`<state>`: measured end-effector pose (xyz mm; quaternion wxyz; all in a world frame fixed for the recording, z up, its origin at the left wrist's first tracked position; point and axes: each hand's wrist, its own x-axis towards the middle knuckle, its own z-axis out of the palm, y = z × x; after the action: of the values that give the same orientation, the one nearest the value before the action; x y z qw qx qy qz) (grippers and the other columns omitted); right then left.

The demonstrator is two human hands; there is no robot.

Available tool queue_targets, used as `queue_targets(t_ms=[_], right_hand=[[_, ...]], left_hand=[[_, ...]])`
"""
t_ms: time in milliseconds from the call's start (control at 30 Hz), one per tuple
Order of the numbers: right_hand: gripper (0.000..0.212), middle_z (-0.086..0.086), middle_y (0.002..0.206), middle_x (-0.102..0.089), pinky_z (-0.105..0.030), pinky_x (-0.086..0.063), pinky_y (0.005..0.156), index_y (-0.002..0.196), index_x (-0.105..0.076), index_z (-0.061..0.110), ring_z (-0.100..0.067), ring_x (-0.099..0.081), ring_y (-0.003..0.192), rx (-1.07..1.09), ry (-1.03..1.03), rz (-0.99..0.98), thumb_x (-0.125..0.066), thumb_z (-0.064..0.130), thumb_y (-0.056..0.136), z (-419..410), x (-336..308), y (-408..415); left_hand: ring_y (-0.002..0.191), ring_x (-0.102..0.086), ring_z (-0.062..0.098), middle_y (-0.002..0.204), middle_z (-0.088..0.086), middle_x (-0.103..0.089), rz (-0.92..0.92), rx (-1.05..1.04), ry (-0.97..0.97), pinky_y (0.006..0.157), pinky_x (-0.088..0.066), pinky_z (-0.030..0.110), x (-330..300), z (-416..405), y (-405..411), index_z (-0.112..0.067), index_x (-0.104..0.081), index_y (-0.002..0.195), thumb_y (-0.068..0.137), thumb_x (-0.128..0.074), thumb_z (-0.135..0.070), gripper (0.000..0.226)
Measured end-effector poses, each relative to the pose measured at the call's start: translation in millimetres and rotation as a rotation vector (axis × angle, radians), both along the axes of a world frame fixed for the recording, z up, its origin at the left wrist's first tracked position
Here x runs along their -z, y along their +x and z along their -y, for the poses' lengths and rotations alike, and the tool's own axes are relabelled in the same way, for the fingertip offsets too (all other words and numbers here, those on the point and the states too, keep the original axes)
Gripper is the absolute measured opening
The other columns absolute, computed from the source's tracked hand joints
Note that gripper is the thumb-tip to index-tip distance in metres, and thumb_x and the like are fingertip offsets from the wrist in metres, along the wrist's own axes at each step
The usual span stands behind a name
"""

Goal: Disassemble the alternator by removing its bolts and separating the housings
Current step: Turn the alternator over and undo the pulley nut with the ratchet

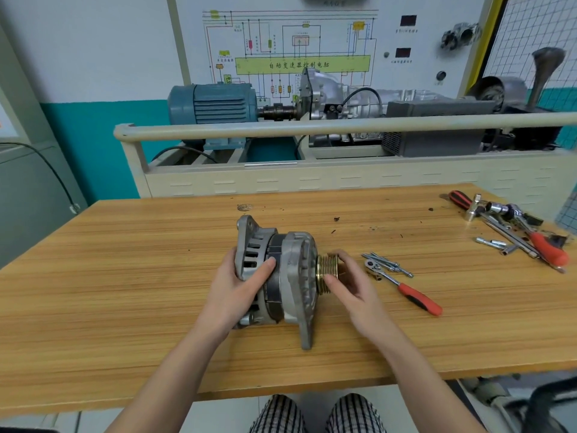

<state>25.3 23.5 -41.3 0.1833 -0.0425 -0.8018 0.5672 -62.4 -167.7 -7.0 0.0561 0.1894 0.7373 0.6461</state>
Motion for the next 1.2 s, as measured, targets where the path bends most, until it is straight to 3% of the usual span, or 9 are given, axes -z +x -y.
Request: queue_targets(t_ms=[133,300,400,533,700,800,933,1100,1200], right_hand=[[0.074,0.009,0.138,-0.049,-0.028,-0.044,0.101,0.136,-0.041,0.03,-0.007,-0.05,0.125,-0.19,-0.061,-0.052,-0.073,0.0,0.076,-27.0,-3.4,6.7],[0.061,0.021,0.107,-0.058,-0.013,-0.045,0.069,0.119,-0.045,0.039,0.009,-0.059,0.08,0.064,0.025,0.141,-0.04,0.081,0.076,-7.3,-15.4,-1.8],[0.055,0.013,0.09,-0.062,-0.01,-0.046,0.055,0.118,-0.054,0.029,0.004,-0.061,0.059,0.095,0.057,0.111,-0.039,0.066,0.08,-6.8,-14.9,-8.0],[0.06,0.006,0.123,-0.059,-0.019,-0.051,0.079,0.126,-0.051,0.03,-0.005,-0.061,0.106,-0.142,-0.203,0.068,-0.075,0.01,0.075,-26.8,-17.4,0.7],[0.051,-0.001,0.093,-0.068,-0.019,-0.053,0.066,0.109,-0.057,0.025,-0.01,-0.067,0.075,0.06,-0.051,0.192,-0.047,0.067,0.08,-12.3,-25.6,-3.7],[0.038,-0.004,0.085,-0.069,-0.015,-0.049,0.053,0.106,-0.06,0.025,-0.007,-0.065,0.061,0.093,-0.041,0.159,-0.047,0.055,0.087,-9.7,-18.9,-8.0],[0.06,0.003,0.121,-0.063,-0.022,-0.051,0.084,0.127,-0.054,0.023,-0.012,-0.061,0.111,-0.127,-0.247,0.014,-0.077,0.011,0.073,-29.1,-13.0,3.0],[0.053,0.001,0.101,-0.068,-0.027,-0.057,0.073,0.113,-0.055,0.027,-0.014,-0.071,0.083,-0.002,-0.197,0.222,-0.059,0.066,0.078,-18.2,-30.7,-3.5],[0.035,0.003,0.077,-0.069,-0.018,-0.052,0.055,0.112,-0.056,0.024,-0.009,-0.067,0.061,0.08,-0.098,0.201,-0.049,0.051,0.089,-8.9,-25.3,-10.5]], left_hand=[[0.09,-0.07,0.007,0.103,-0.006,-0.073,0.034,0.008,0.019,0.079,-0.059,0.031,-0.3,0.6,0.9,-0.024,-0.056,0.121,0.076,-0.072,-0.04,0.05],[0.094,-0.069,0.009,0.107,-0.006,-0.071,0.04,-0.002,0.009,0.085,-0.058,0.036,-2.9,1.1,4.4,-0.02,-0.051,0.129,0.064,-0.07,-0.052,0.075],[0.091,-0.07,0.009,0.105,-0.006,-0.072,0.044,0.004,0.003,0.081,-0.059,0.034,-3.8,1.6,5.3,-0.021,-0.051,0.128,0.071,-0.07,-0.047,0.065],[0.092,-0.07,0.01,0.105,-0.006,-0.071,0.051,0.009,-0.007,0.084,-0.058,0.038,-4.2,2.2,5.2,-0.022,-0.051,0.128,0.076,-0.07,-0.043,0.059],[0.095,-0.069,0.009,0.106,-0.008,-0.07,0.035,-0.005,-0.011,0.086,-0.057,0.039,-5.5,1.9,9.2,-0.024,-0.05,0.127,0.066,-0.068,-0.053,0.07],[0.093,-0.069,0.007,0.104,-0.009,-0.07,0.036,-0.006,-0.015,0.084,-0.057,0.036,-5.2,1.8,9.6,-0.027,-0.05,0.124,0.072,-0.07,-0.048,0.059],[0.092,-0.069,0.006,0.103,-0.008,-0.07,0.031,-0.007,-0.015,0.085,-0.057,0.036,-3.1,1.4,7.3,-0.033,-0.051,0.114,0.082,-0.07,-0.037,0.037],[0.092,-0.069,0.007,0.104,-0.008,-0.07,0.027,0.003,-0.005,0.085,-0.058,0.037,-3.6,1.4,8.4,-0.024,-0.052,0.123,0.071,-0.069,-0.049,0.06],[0.089,-0.069,0.005,0.101,-0.009,-0.071,0.03,0.013,-0.005,0.081,-0.059,0.033,-3.8,1.5,8.1,-0.028,-0.052,0.119,0.065,-0.067,-0.053,0.061]])
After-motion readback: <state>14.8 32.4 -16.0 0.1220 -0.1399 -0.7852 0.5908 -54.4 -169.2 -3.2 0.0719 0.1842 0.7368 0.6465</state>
